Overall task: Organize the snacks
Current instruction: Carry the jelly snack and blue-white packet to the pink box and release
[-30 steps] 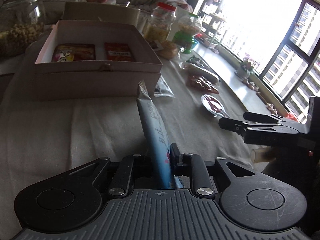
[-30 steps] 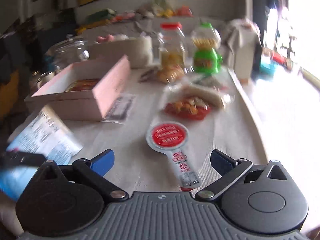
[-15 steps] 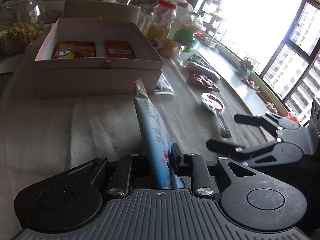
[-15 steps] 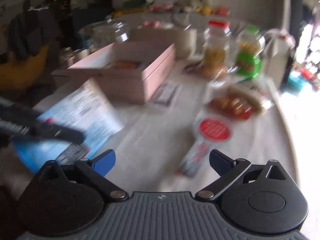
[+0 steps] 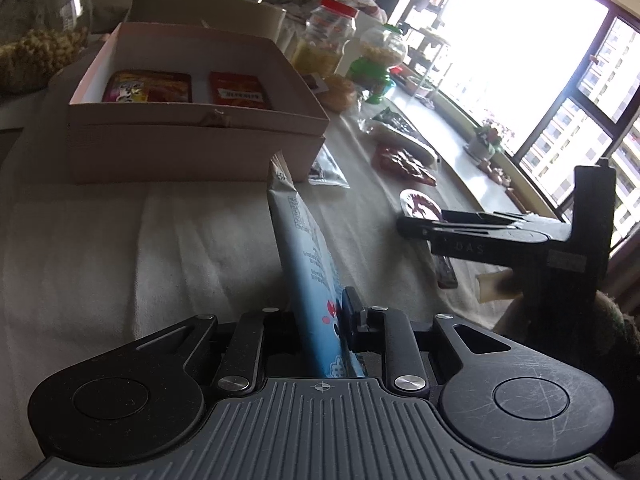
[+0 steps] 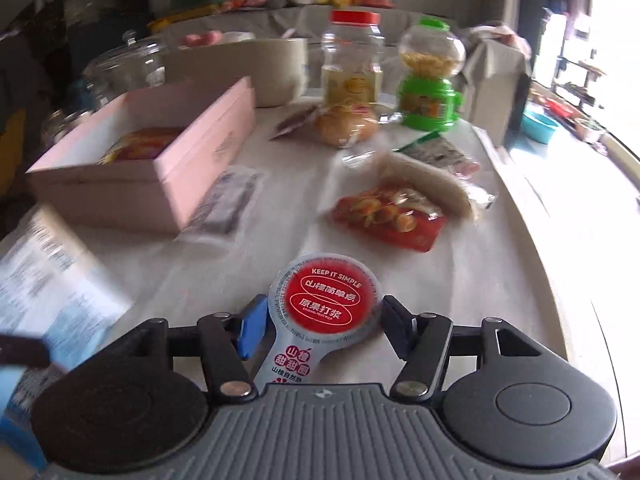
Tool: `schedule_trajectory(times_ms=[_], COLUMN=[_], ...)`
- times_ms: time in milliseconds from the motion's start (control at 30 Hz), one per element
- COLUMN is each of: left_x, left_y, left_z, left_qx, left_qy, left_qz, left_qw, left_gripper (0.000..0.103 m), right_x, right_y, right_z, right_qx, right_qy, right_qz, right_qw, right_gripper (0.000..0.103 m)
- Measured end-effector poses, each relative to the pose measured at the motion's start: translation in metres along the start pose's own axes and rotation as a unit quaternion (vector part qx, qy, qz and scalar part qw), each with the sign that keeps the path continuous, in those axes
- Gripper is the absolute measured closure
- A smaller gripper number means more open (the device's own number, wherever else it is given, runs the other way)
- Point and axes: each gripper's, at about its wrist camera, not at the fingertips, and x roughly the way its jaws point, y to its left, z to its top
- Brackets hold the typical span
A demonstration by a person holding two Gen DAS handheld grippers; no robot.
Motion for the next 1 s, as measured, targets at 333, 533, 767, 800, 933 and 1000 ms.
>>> schedule_trajectory(times_ms=[333,533,767,800,933,1000], left_x=[-0.032,-0.118,-0.194,-0.194,-0.159,-0.121], left_y=[-0.004,0.007,0.007,0.009,0.030,0.051], left_z=[-0.013,0.028,0.112,0.123,0.163,0.174], left_qx=[-0.001,-0.002,0.051,0.051,0.018,-0.016], left_qy=[-0.022,-0.146,-0.269,-0.273,-0.262,-0.229], left_qz=[-0.051,-0.044,0.035,0.036,0.024,-0.003], left_qw=[0.9985,0.9882,0.9611,0.9601,0.9646,0.9732], left_gripper=[0.086,0.086,0.086,0.086,0.086,0.086], right_x=[-0.072,-0.129,-0.139,-0.136,-0.104,-0.078], right_y=[0.035,0.049,0.067,0.071,0.085,0.090], right_z=[-0.016,0.045,0.165,0.180,0.225,0.236], right_qx=[-0.053,-0.068,-0.027,-0.026,-0.019,-0.011], right_qy=[-0.017,-0.102,-0.118,-0.125,-0.137,-0.118], right_qz=[0.074,0.117,0.169,0.163,0.131,0.125], right_qw=[0.996,0.986,0.978,0.978,0.982,0.985], right_gripper=[0.042,0.042,0.042,0.042,0.042,0.042])
